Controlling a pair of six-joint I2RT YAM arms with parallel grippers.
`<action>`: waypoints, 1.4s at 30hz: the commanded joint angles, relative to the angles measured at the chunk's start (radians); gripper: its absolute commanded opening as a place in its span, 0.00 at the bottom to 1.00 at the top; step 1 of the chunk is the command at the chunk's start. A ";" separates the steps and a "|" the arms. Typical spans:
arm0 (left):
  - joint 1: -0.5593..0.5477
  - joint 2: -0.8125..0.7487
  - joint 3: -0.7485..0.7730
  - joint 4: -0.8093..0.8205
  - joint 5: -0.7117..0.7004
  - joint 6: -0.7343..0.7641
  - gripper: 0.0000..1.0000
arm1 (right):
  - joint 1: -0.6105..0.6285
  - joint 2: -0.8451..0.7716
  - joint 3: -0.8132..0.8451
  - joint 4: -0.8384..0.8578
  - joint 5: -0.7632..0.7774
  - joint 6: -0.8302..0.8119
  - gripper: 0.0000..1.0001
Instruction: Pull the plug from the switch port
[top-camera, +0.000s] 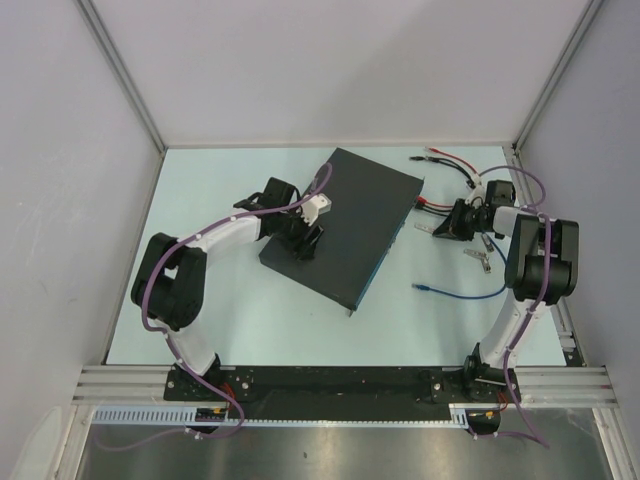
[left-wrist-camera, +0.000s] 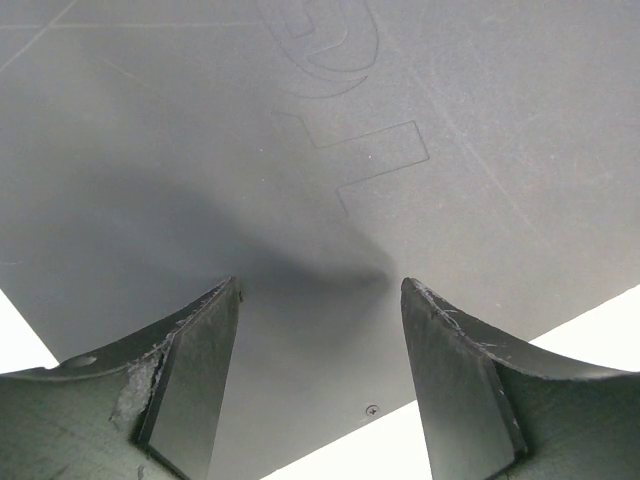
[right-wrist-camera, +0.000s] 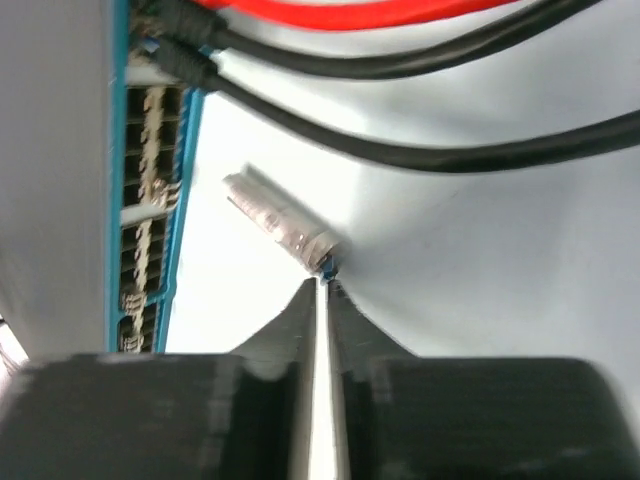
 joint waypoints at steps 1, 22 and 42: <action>-0.008 -0.007 0.000 0.016 0.042 -0.017 0.71 | 0.024 -0.102 0.006 -0.062 0.017 -0.106 0.26; -0.008 -0.002 0.024 0.016 0.049 -0.037 0.71 | 0.177 -0.015 0.266 -0.261 0.178 -0.870 0.65; -0.008 0.004 0.009 0.031 0.057 -0.041 0.71 | 0.177 0.128 0.353 -0.480 0.135 -1.012 0.15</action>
